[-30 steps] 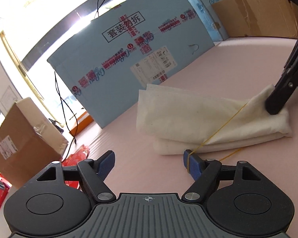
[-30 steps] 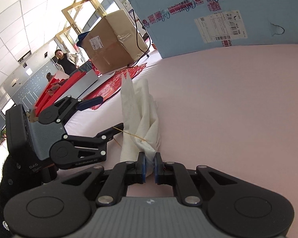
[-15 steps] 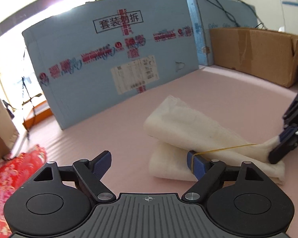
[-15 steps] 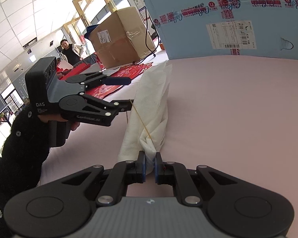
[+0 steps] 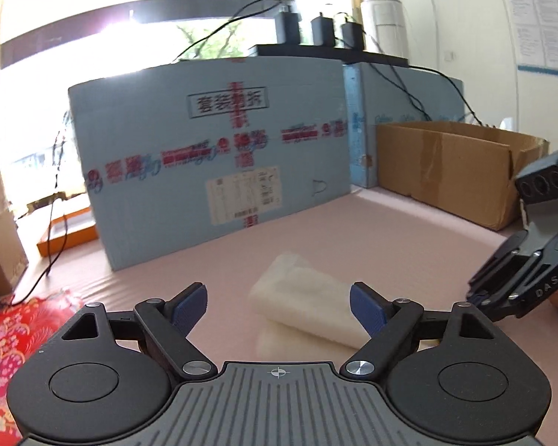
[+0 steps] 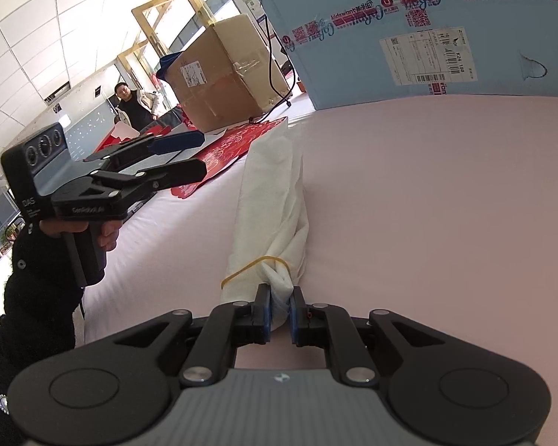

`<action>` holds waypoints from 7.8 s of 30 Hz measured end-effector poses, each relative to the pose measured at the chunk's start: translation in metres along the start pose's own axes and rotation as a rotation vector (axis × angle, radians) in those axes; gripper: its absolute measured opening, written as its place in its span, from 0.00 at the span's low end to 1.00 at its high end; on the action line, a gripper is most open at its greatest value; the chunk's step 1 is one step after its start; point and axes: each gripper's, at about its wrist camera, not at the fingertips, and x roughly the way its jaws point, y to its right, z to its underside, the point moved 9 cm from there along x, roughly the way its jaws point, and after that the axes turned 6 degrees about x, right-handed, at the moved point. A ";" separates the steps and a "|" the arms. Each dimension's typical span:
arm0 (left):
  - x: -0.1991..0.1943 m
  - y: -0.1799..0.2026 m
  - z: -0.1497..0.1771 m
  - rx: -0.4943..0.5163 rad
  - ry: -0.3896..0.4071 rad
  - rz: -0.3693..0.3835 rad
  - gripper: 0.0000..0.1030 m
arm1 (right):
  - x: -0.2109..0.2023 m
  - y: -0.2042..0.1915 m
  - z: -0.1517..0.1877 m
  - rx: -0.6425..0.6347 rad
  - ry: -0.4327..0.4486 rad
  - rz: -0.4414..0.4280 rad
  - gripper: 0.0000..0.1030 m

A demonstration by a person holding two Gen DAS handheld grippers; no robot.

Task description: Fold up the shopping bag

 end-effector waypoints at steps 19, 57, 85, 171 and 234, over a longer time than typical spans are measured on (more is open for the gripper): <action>0.027 0.053 0.010 0.294 -0.183 -0.026 0.84 | 0.000 0.000 0.000 -0.003 0.004 0.001 0.11; 0.077 0.039 0.023 0.129 -0.166 -0.095 0.91 | -0.039 -0.005 0.006 -0.301 0.114 0.308 0.29; 0.055 0.071 0.032 0.414 -0.118 -0.377 0.90 | -0.017 0.068 -0.011 0.658 0.107 -0.073 0.18; 0.103 0.096 -0.168 -0.356 0.326 0.353 0.38 | -0.253 0.052 -0.074 0.011 0.581 0.381 0.18; 0.038 -0.017 0.019 -0.358 -0.062 -0.378 1.00 | -0.034 0.055 -0.083 -0.046 0.310 0.673 0.96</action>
